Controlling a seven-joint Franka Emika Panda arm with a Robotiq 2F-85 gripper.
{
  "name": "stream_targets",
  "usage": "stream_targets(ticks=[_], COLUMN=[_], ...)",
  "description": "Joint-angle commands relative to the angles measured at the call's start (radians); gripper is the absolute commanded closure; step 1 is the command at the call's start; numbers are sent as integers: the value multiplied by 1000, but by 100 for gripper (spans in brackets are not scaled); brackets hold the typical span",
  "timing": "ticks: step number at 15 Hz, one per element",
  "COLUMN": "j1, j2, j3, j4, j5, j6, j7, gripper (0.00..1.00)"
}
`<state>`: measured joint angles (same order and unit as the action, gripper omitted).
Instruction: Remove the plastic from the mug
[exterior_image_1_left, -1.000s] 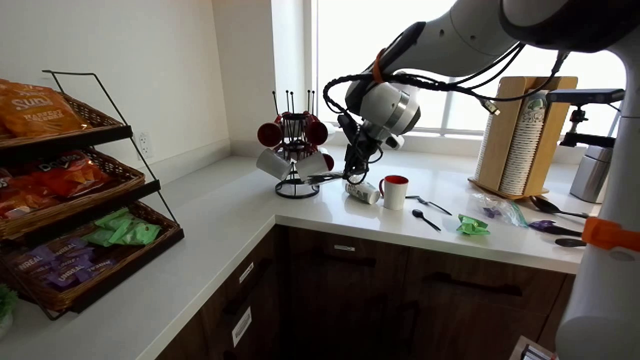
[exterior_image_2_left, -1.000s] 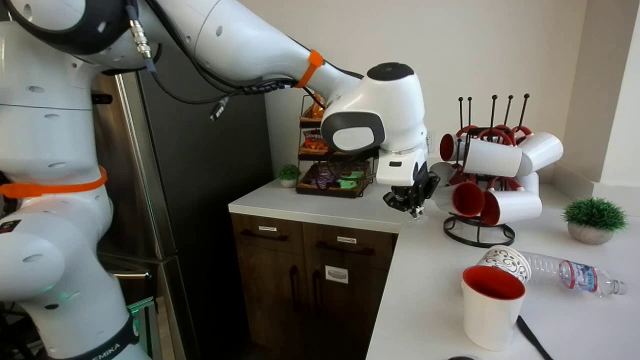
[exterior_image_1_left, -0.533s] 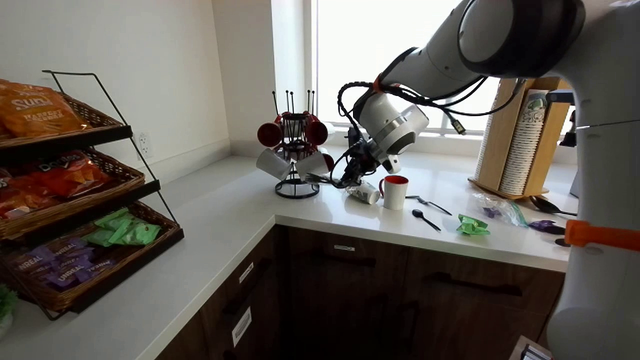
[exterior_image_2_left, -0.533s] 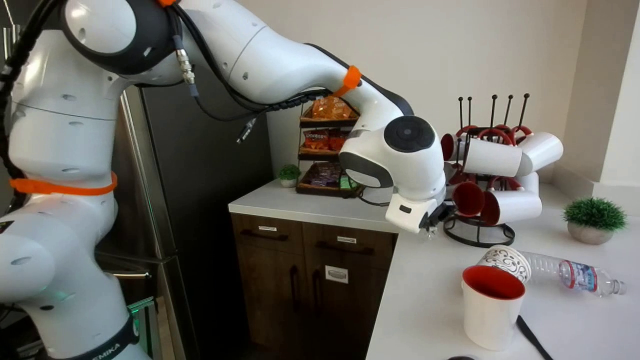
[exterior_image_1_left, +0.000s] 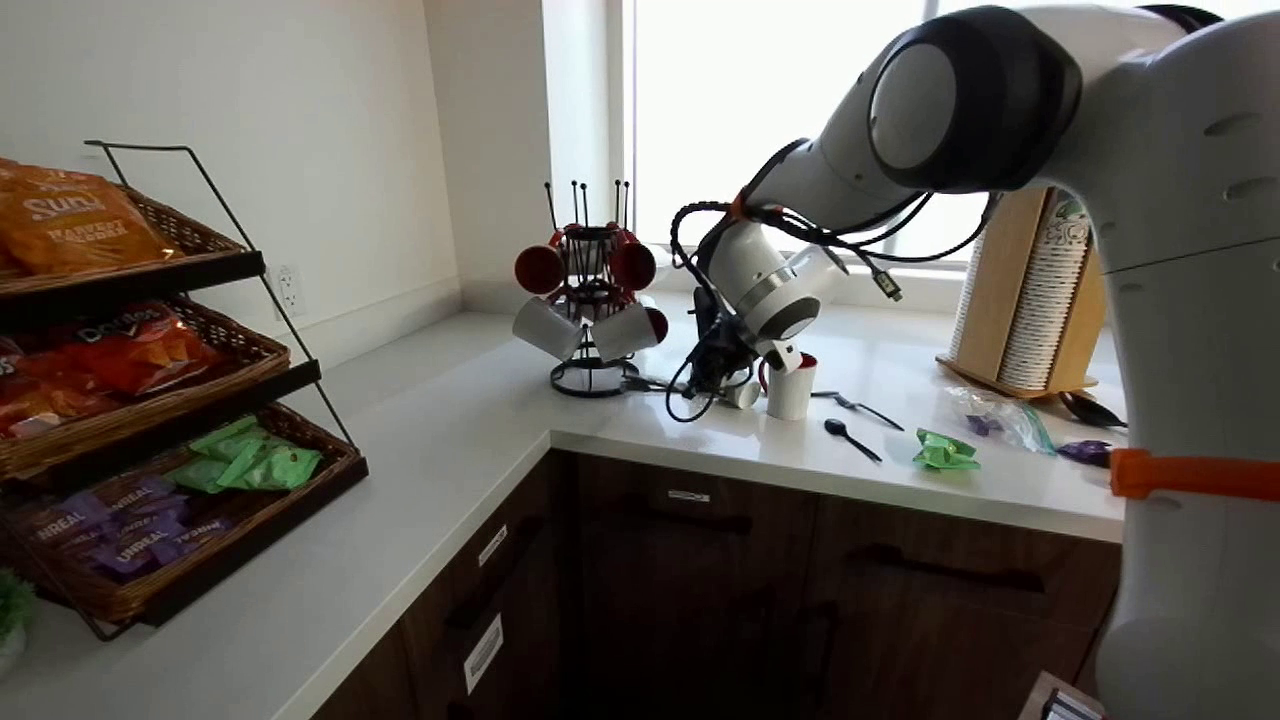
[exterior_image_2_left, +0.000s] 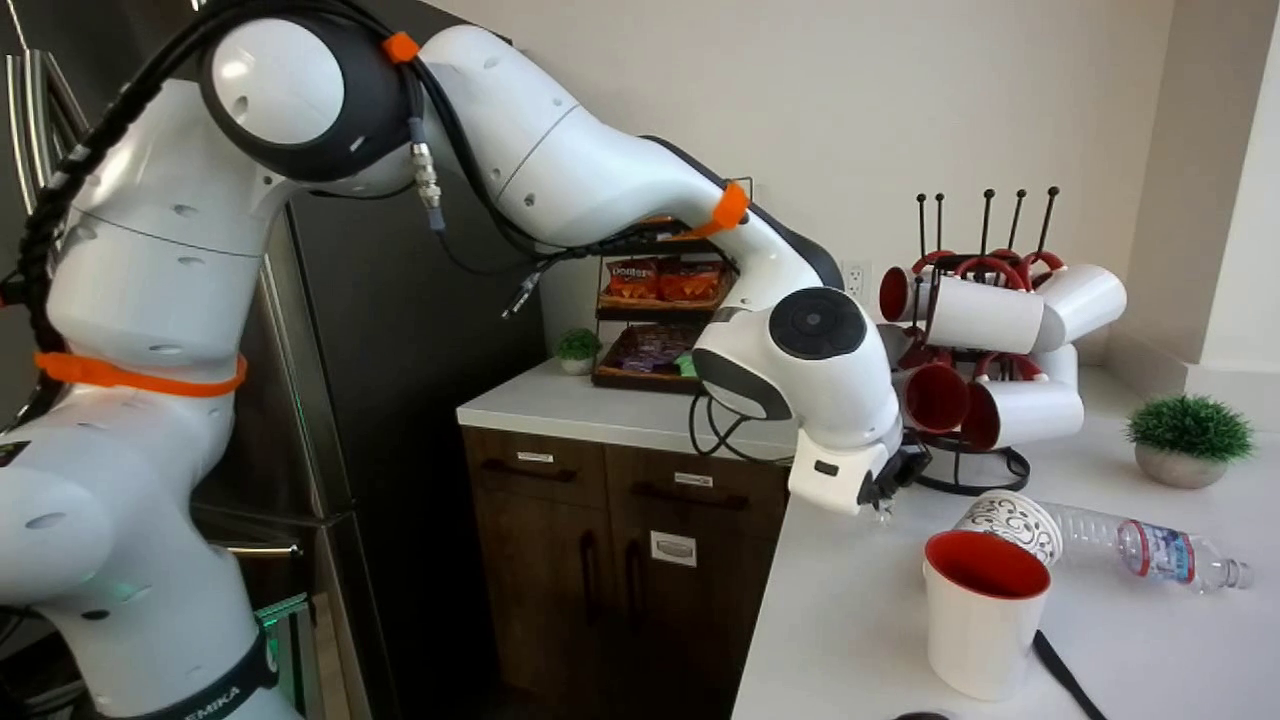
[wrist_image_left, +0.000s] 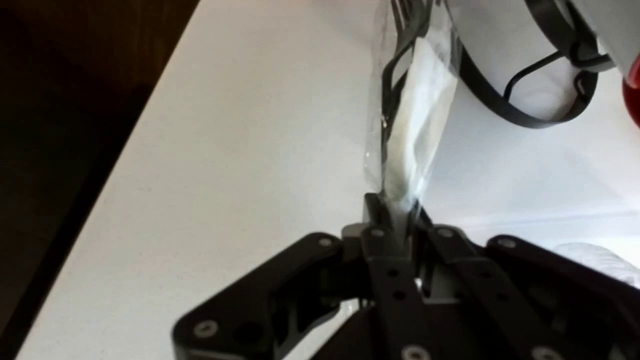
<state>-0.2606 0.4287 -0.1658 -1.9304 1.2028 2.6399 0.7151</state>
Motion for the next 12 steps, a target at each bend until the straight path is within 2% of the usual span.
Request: stream_targets(ticks=[1, 3, 6, 7, 8, 10, 12], j1=[36, 55, 109, 147, 160, 194, 206], j2=[20, 3, -65, -92, -123, -184, -274], j3=[-18, -33, -98, -151, -177, -236, -270], j4=[1, -20, -75, -93, -101, -109, -116], j5=[-12, -74, -300, -399, -478, -645, -794], j6=[82, 83, 47, 10, -6, -55, -177], j7=[-46, -21, 93, 149, 173, 212, 180], gripper=[57, 42, 19, 12, 4, 0, 0])
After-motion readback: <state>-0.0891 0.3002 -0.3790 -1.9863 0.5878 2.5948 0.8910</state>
